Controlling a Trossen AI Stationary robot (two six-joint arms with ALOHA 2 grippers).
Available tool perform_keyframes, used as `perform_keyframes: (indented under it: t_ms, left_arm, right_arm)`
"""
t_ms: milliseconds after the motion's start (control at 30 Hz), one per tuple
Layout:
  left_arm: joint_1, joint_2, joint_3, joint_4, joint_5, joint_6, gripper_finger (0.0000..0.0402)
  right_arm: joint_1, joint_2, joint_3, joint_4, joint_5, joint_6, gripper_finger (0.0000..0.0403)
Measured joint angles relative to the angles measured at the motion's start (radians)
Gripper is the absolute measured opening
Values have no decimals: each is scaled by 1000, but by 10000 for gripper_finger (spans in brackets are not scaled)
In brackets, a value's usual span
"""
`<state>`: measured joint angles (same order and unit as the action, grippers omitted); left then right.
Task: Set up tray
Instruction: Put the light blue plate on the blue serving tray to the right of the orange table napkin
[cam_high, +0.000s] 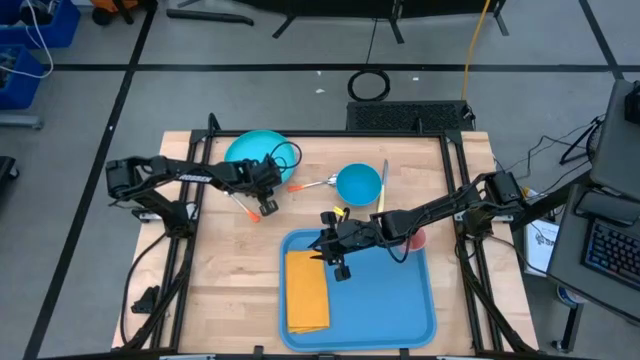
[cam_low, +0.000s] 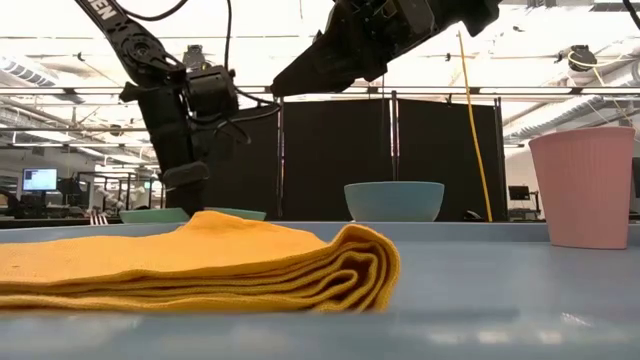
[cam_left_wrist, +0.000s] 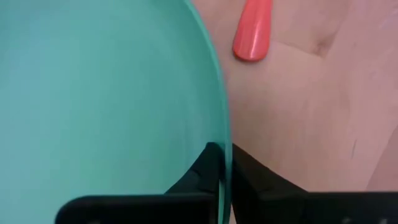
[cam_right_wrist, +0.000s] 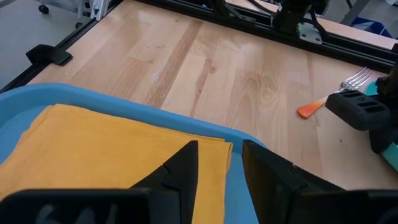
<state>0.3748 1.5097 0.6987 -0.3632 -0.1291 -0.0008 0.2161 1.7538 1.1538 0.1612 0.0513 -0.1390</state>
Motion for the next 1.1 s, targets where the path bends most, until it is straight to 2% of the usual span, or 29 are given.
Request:
perform_keyframes:
  t_ms: [333,533,900,1100]
  left_arm:
    - [-99,0,-1,-1,-147,-7,6]
    - [-141,-19,-2,5,-196,-19,6]
    - [-264,-204,-1,-35,-312,-42,6]
    - [-357,-278,11,-57,-306,-89,6]
  right_arm:
    - [0,0,0,0,0,-6,114]
    - [0,0,0,0,0,-11,114]
    - [0,0,0,7,1,-21,114]
    - [0,-8,0,7,0,-40,114]
